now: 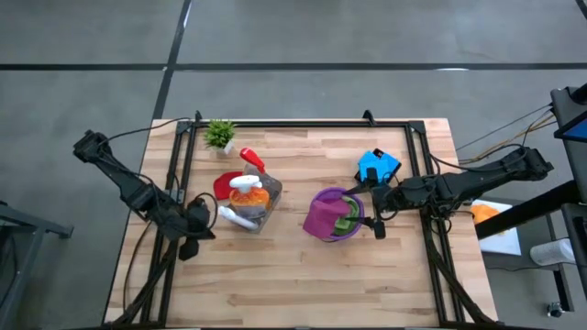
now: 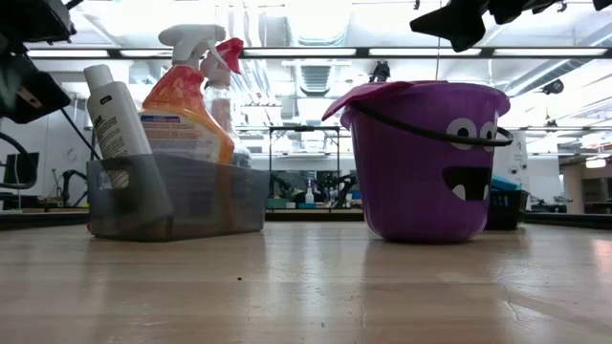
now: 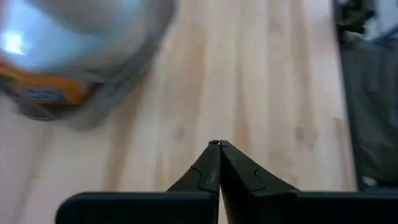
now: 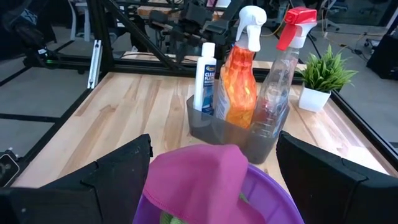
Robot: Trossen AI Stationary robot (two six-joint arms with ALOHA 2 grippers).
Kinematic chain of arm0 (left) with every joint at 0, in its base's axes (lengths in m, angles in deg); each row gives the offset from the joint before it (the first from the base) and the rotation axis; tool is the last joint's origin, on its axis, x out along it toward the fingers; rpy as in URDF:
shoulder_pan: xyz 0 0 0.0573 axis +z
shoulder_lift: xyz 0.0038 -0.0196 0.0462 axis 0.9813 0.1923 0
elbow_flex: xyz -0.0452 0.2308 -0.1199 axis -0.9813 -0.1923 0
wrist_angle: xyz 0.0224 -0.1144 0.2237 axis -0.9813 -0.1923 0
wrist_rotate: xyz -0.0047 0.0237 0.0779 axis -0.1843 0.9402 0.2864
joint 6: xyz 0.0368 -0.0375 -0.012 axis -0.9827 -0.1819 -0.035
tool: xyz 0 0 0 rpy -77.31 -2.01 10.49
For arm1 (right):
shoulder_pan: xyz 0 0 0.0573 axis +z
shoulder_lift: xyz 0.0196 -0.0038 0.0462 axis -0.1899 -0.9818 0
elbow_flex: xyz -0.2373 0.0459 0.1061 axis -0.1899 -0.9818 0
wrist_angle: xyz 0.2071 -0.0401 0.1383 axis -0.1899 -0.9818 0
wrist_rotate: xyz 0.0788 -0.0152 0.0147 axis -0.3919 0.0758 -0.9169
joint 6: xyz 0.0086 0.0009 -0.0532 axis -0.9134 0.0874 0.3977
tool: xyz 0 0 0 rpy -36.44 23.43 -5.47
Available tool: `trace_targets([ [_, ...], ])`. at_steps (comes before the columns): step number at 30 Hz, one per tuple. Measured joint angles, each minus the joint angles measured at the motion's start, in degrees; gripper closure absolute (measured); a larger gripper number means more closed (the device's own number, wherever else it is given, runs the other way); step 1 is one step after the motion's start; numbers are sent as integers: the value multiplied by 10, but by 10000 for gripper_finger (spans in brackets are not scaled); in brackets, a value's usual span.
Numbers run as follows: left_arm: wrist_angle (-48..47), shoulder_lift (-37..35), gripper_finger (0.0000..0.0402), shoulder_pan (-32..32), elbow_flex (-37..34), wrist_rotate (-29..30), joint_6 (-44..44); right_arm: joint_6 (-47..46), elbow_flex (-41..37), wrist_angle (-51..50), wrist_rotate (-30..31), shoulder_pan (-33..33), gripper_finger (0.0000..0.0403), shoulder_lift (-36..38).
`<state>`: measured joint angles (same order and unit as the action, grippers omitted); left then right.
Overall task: Pick & Place Kitchen Items
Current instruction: Adjust the spray bottles in the gray bin
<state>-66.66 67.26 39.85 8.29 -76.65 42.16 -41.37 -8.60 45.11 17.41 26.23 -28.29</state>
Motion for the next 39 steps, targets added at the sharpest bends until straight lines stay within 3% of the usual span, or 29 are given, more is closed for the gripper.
trace_targets([
  [3, -13, 0, 359, 6, 0, 34, -17, 0, 0, 0, 0, 0, 64, 0],
  [8, -16, 18, 266, 31, 0, 85, -56, -1, 0, 0, 0, 0, 64, 0],
  [12, -39, 60, 198, 64, 0, 102, -69, -3, 0, -1, 0, 0, 64, 0],
  [16, -68, 119, 160, 98, 0, 114, -72, -3, -1, -2, 0, 0, 64, 0],
  [21, -73, 185, 151, 127, 1, 169, -87, -3, -1, -4, 0, 1, 64, 0],
  [26, -71, 228, 151, 156, 0, 167, -103, -4, -1, -4, 0, 6, 64, 0],
  [39, -56, 240, 151, 162, 40, 176, -117, -5, -1, -5, 0, 17, 64, 0],
])
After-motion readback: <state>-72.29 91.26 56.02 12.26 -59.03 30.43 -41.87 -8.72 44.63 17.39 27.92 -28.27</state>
